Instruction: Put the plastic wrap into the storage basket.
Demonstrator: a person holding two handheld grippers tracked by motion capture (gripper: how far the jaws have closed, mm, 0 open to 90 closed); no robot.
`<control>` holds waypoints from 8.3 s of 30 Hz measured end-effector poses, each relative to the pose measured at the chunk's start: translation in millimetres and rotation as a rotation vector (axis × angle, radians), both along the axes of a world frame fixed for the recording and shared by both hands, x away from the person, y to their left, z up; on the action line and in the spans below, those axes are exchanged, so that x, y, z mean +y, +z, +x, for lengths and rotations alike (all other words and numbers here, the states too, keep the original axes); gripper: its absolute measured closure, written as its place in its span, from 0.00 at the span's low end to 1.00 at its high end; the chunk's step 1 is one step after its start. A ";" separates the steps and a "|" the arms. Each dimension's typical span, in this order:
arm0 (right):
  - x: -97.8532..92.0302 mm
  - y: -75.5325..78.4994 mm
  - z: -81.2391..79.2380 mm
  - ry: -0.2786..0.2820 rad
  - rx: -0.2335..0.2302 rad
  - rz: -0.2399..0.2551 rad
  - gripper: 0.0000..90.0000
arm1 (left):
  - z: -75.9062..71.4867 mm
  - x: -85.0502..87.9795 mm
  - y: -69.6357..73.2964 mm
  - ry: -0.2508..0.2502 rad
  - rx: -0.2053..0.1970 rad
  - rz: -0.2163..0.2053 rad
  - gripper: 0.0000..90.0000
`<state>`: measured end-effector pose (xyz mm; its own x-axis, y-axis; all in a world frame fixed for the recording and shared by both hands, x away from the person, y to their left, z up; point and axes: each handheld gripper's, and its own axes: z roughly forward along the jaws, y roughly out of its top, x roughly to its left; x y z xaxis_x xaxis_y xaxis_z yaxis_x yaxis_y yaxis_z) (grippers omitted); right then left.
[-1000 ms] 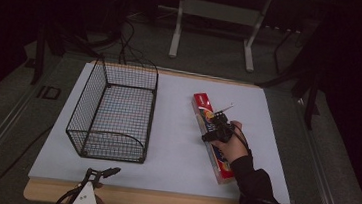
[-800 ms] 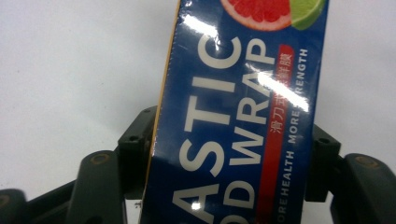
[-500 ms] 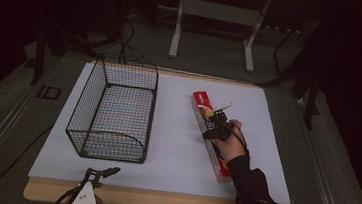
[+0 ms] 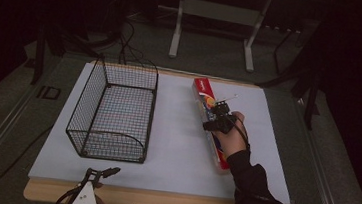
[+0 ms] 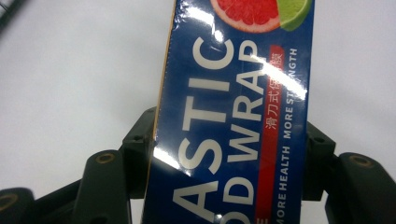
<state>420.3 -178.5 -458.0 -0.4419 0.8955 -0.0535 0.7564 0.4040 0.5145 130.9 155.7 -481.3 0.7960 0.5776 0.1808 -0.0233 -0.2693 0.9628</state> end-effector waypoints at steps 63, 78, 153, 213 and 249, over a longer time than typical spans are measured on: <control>186.0 123.8 -2.8 0.278 -0.227 0.091 0.43 | -5.2 4.5 2.9 0.023 -0.003 -0.019 0.00; 228.6 126.0 -5.6 0.335 -0.250 0.092 0.43 | -9.0 6.3 3.1 0.024 0.003 -0.025 0.00; 276.4 13.6 -1.8 0.311 -0.065 0.110 0.40 | -21.8 13.0 1.7 0.061 0.016 -0.020 0.00; 164.9 71.0 -25.5 0.471 -0.140 0.273 0.16 | -14.1 5.8 -1.4 0.032 0.045 0.003 0.00; 16.5 20.8 -92.2 0.441 -0.189 0.283 0.17 | -7.4 -1.0 -3.8 0.007 0.057 0.029 0.00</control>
<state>328.1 -162.0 -437.1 -0.7841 0.6189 0.0474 0.4309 0.4878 0.7592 123.5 154.7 -485.1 0.8018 0.5781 0.1515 0.0336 -0.2966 0.9544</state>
